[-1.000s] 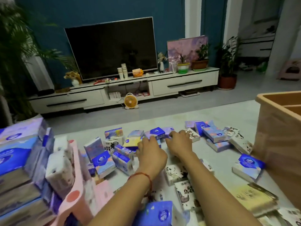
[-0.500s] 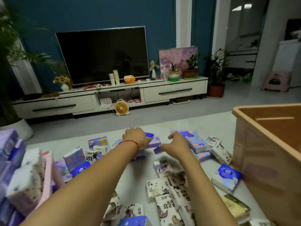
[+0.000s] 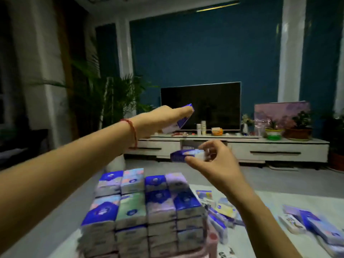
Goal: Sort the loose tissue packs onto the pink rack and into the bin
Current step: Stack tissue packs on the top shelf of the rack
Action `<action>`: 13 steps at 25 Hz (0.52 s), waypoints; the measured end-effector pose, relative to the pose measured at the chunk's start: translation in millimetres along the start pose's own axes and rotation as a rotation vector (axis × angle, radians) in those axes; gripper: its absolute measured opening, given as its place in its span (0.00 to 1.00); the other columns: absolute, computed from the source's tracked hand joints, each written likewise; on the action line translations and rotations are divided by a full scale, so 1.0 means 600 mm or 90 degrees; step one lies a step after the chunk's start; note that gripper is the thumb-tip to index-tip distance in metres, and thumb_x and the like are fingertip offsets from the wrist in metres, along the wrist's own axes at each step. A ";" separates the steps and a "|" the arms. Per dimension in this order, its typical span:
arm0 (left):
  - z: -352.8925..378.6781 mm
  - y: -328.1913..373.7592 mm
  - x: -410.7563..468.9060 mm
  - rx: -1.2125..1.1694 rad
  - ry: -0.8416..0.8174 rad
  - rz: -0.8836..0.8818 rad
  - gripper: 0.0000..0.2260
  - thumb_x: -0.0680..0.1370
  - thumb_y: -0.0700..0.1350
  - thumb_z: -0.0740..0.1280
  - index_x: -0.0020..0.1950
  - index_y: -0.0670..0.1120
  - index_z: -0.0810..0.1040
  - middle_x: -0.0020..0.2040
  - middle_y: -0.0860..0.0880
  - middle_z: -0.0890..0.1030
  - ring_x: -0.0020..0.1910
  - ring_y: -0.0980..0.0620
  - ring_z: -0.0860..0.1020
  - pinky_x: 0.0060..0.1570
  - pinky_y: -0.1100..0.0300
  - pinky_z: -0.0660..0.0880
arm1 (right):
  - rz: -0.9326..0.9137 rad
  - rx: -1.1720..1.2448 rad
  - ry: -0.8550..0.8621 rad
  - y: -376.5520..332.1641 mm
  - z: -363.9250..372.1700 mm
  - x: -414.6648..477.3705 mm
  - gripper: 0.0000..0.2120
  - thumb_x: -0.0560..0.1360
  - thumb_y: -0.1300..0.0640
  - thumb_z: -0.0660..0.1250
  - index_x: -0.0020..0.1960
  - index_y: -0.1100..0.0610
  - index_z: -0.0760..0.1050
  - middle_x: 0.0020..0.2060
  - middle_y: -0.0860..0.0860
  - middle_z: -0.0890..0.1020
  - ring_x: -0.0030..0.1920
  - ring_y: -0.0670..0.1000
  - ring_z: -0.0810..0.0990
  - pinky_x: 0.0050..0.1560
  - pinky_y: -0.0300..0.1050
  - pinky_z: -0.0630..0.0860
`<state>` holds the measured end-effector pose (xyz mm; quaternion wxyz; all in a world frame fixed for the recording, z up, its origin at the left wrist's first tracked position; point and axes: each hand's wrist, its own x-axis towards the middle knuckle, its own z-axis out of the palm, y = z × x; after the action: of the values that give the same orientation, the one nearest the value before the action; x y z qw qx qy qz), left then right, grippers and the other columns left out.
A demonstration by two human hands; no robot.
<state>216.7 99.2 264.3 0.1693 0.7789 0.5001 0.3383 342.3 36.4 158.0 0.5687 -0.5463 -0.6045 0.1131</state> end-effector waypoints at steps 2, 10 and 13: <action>-0.056 -0.090 -0.046 -0.044 -0.014 -0.086 0.20 0.77 0.61 0.57 0.35 0.48 0.72 0.33 0.48 0.75 0.31 0.53 0.67 0.33 0.62 0.63 | -0.033 -0.086 -0.031 -0.013 0.062 -0.016 0.19 0.66 0.49 0.75 0.48 0.51 0.68 0.47 0.49 0.74 0.46 0.47 0.73 0.42 0.37 0.71; -0.081 -0.249 -0.140 -0.138 -0.103 -0.243 0.34 0.71 0.70 0.59 0.64 0.44 0.73 0.58 0.39 0.78 0.49 0.48 0.75 0.60 0.49 0.70 | -0.026 -0.269 -0.173 0.014 0.122 -0.031 0.16 0.73 0.42 0.65 0.53 0.51 0.71 0.50 0.49 0.70 0.56 0.51 0.70 0.53 0.43 0.69; -0.074 -0.258 -0.138 -0.157 -0.080 -0.266 0.32 0.69 0.68 0.60 0.61 0.45 0.76 0.54 0.41 0.81 0.44 0.51 0.75 0.50 0.54 0.71 | -0.092 -0.360 -0.206 0.013 0.121 -0.022 0.14 0.78 0.44 0.57 0.57 0.50 0.75 0.54 0.50 0.76 0.59 0.53 0.71 0.57 0.46 0.68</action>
<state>60.4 90.2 173.3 0.3605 0.6513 0.5939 0.3051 284.1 64.0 120.7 0.2981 -0.6129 -0.7316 -0.0145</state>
